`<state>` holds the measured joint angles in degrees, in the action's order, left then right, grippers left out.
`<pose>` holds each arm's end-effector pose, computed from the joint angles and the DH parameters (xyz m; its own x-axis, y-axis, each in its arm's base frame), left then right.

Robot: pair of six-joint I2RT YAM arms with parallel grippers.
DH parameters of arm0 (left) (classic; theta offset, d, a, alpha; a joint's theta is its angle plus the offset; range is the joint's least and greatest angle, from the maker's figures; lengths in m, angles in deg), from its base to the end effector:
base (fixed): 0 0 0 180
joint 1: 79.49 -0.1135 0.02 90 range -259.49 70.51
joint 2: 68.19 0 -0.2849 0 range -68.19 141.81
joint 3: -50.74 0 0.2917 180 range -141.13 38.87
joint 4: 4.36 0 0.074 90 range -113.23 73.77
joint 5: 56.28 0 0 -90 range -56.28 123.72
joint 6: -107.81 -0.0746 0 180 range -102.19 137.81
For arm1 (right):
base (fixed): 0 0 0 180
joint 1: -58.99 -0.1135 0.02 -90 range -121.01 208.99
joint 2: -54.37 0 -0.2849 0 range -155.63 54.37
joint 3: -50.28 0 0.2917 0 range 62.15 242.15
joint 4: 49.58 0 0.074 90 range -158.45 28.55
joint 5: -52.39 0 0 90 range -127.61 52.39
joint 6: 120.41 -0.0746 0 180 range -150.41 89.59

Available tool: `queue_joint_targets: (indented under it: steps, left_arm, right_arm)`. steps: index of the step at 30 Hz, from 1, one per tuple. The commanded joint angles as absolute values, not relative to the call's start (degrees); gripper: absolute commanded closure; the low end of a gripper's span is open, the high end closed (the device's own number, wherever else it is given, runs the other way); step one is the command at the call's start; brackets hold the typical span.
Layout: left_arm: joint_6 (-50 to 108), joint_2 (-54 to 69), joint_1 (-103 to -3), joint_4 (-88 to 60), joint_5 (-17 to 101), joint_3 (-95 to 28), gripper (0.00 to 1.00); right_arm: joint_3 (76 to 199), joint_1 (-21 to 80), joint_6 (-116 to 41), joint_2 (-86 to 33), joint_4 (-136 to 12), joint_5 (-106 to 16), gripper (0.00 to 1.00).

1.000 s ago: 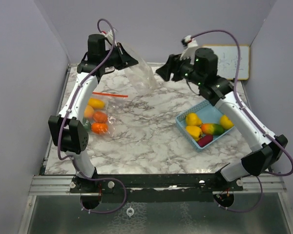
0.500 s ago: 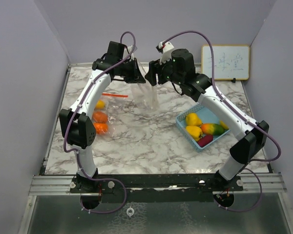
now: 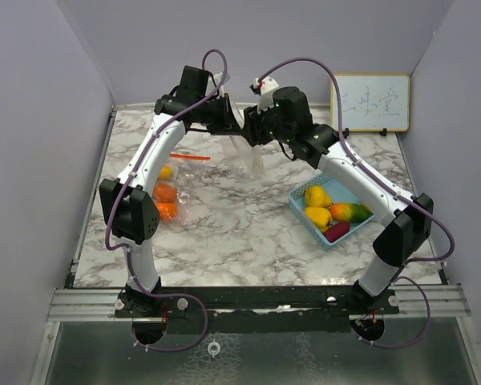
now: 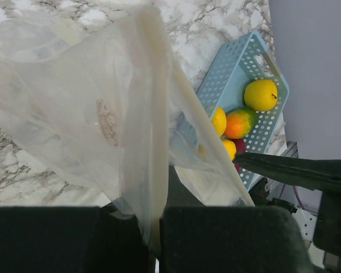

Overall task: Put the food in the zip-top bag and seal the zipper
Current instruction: Open the zipper of the food storage bag.

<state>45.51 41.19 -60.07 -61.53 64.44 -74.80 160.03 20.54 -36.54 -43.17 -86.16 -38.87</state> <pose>0.4579 -0.2018 0.3728 -0.8498 -0.1241 -0.5123 0.2873 0.7058 -0.6476 0.3732 0.2984 0.3963 -0.3894 -0.1728 -0.9047 -0.5992 0.7935 0.1063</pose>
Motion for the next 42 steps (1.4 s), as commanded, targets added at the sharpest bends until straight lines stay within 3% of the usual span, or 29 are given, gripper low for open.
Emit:
queue_joint_targets:
  steps: [1,4,7,9,10,17,22,27,30,34,36,42]
  left_arm:
    - [45.2,41.8,-59.2,-60.9,64.5,-77.2,1.00]
    - [45.4,41.6,-59.0,-59.4,66.6,-76.6,1.00]
    - [44.7,40.6,-59.0,-58.9,68.6,-75.7,1.00]
    - [43.6,39.3,-58.9,-59.2,68.4,-74.6,0.96]
    - [43.3,38.5,-59.0,-58.9,67.9,-73.5,0.88]
    - [50.2,36.4,-58.4,-47.9,72.1,-65.0,0.63]
    - [53.2,35.5,-57.4,-43.2,69.9,-62.3,0.56]
    - [56.3,34.6,-57.3,-37.9,67.9,-58.5,0.58]
    - [56.8,34.4,-57.0,-36.7,65.9,-56.5,0.73]
    - [56.6,33.8,-56.9,-35.2,62.8,-53.3,0.80]
    - [56.9,33.0,-57.0,-32.9,60.9,-51.5,1.00]
    - [53.1,30.0,-57.3,-34.6,52.3,-51.4,1.00]
  right_arm:
    - [159.4,20.1,-36.1,-45.3,-87.5,-34.6,0.57]
    - [159.5,20.1,-36.1,-46.3,-88.3,-29.8,0.66]
    - [159.8,20.1,-37.6,-47.0,-90.3,-17.4,0.96]
    - [159.5,20.2,-37.7,-46.7,-90.6,-11.7,0.98]
    - [159.2,20.3,-37.1,-46.2,-90.0,-11.8,0.98]
    - [159.0,20.2,-40.0,-44.3,-87.2,-20.4,0.98]
    - [159.7,20.2,-41.4,-44.0,-87.2,-22.7,0.98]
    - [160.0,20.2,-42.5,-43.6,-87.5,-24.4,0.98]
    - [160.0,20.2,-43.4,-43.0,-87.5,-24.3,0.98]
    - [161.1,20.2,-43.9,-42.6,-87.9,-25.4,0.98]
    - [160.7,20.2,-45.0,-42.0,-88.1,-26.5,0.98]
    - [155.5,20.5,-47.6,-38.1,-88.2,-21.6,0.98]
